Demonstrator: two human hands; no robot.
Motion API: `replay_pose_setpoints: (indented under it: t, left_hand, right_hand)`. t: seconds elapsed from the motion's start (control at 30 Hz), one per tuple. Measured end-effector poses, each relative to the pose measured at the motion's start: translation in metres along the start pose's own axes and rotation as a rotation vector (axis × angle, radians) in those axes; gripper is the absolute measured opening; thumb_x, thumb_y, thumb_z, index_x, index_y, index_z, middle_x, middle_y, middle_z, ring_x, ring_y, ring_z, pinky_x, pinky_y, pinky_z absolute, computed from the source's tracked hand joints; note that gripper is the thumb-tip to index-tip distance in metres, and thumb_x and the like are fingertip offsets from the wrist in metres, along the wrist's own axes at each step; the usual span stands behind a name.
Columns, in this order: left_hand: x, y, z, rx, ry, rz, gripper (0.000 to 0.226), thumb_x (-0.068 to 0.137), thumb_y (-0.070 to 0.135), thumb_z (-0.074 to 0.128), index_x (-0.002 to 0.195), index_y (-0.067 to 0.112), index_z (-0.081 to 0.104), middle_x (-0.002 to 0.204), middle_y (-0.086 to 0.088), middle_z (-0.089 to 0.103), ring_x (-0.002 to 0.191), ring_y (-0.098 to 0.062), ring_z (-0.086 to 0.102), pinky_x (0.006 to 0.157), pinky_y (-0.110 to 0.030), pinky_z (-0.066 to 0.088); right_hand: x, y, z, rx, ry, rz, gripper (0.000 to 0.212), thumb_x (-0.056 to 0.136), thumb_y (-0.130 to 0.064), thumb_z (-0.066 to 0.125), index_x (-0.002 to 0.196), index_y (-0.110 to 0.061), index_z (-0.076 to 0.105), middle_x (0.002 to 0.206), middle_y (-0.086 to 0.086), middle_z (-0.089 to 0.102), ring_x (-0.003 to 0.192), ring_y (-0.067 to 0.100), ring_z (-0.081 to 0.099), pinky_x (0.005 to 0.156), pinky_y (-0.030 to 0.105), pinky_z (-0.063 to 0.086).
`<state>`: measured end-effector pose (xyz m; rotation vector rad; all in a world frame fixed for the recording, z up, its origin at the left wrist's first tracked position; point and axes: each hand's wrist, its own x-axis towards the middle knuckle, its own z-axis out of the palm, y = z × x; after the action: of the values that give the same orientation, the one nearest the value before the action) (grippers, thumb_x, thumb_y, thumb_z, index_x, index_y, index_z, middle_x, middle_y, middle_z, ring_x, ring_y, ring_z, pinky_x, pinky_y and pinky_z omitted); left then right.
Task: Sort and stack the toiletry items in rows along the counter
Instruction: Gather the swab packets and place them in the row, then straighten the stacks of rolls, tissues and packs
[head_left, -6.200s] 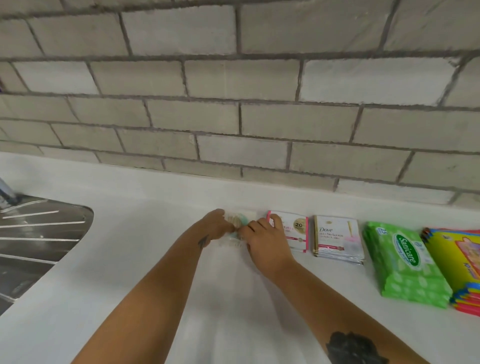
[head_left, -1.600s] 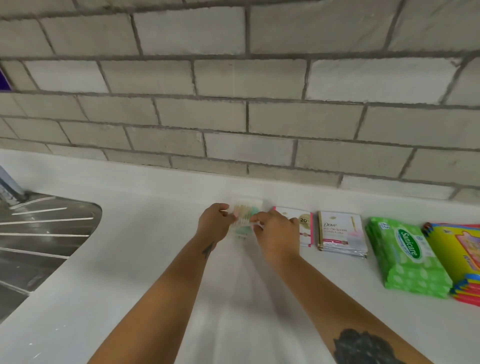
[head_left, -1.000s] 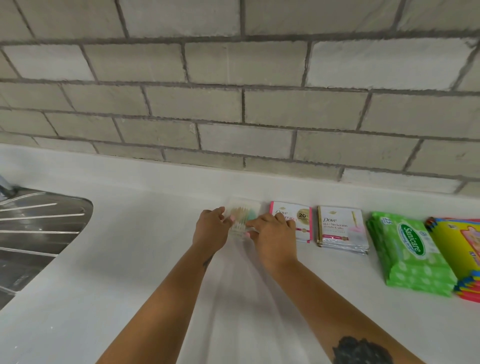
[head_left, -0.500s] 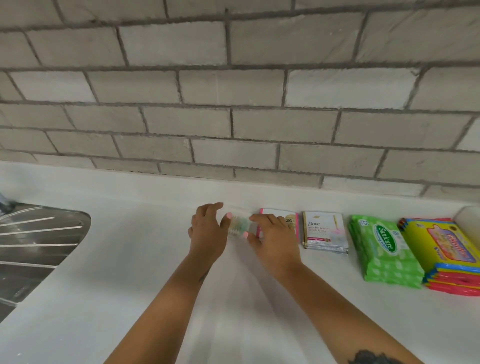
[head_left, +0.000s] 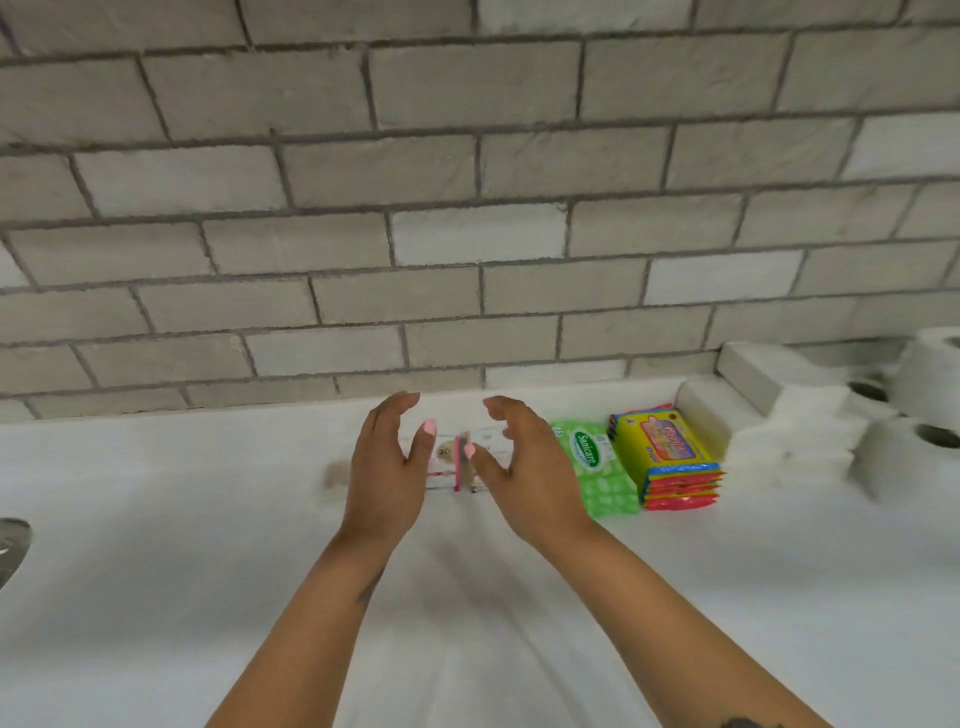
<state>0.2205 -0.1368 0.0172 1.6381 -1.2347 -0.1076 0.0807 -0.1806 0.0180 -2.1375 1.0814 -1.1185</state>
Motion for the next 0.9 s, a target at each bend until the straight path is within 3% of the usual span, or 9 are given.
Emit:
replay_pose_setpoints:
  t: [0.1,0.23,0.5,0.6,0.77,0.9]
  left_hand:
    - [-0.012,0.031,0.022,-0.078,-0.036,0.019,0.036,0.096,0.026,0.05,0.131,0.021,0.048,0.134,0.009,0.047,0.126,-0.007,0.041,0.103,-0.024,0.034]
    - [-0.029,0.069,0.057,-0.18,-0.092,0.05,0.036,0.095,0.026,0.051,0.13,0.024,0.048,0.126,0.017,0.043,0.121,-0.001,0.039,0.102,-0.025,0.035]
    - [-0.061,0.137,0.147,-0.267,-0.22,0.075,0.037,0.093,0.021,0.054,0.13,0.023,0.049,0.121,0.014,0.047,0.119,-0.005,0.044,0.104,-0.027,0.035]
    - [-0.072,0.164,0.186,-0.315,-0.247,0.058,0.035,0.093,0.023,0.055,0.127,0.028,0.049,0.122,0.013,0.049,0.116,-0.003,0.046,0.103,-0.028,0.038]
    - [-0.086,0.21,0.256,-0.369,-0.3,0.014,0.04,0.092,0.03,0.056,0.131,0.027,0.047,0.126,0.012,0.049,0.121,-0.007,0.045,0.103,-0.037,0.042]
    - [-0.092,0.245,0.312,-0.371,-0.319,-0.01,0.043,0.091,0.02,0.058,0.131,0.026,0.046,0.128,0.011,0.047,0.124,-0.007,0.045,0.1,-0.027,0.04]
  right_hand:
    - [-0.015,0.008,-0.035,-0.01,0.072,0.016,0.047,0.088,-0.028,0.062,0.132,-0.018,0.046,0.131,-0.004,0.052,0.117,0.019,0.05,0.097,0.037,0.042]
    - [-0.036,0.024,-0.082,-0.032,0.142,0.055,0.053,0.083,-0.04,0.055,0.131,-0.02,0.047,0.129,-0.006,0.053,0.113,0.016,0.052,0.094,0.034,0.043]
    - [-0.064,0.081,-0.177,-0.052,0.252,0.155,0.047,0.081,-0.035,0.06,0.126,-0.027,0.047,0.12,-0.013,0.057,0.11,0.011,0.053,0.088,0.031,0.047]
    - [-0.07,0.109,-0.212,-0.081,0.261,0.158,0.048,0.085,-0.029,0.063,0.129,-0.027,0.046,0.116,-0.021,0.049,0.107,0.008,0.051,0.085,0.023,0.042]
    - [-0.071,0.156,-0.274,-0.102,0.247,0.151,0.05,0.087,-0.037,0.061,0.132,-0.027,0.043,0.123,-0.019,0.048,0.109,0.006,0.05,0.087,0.023,0.043]
    - [-0.068,0.2,-0.326,-0.122,0.234,0.148,0.049,0.087,-0.039,0.061,0.132,-0.027,0.043,0.127,-0.015,0.05,0.111,0.005,0.05,0.087,0.02,0.042]
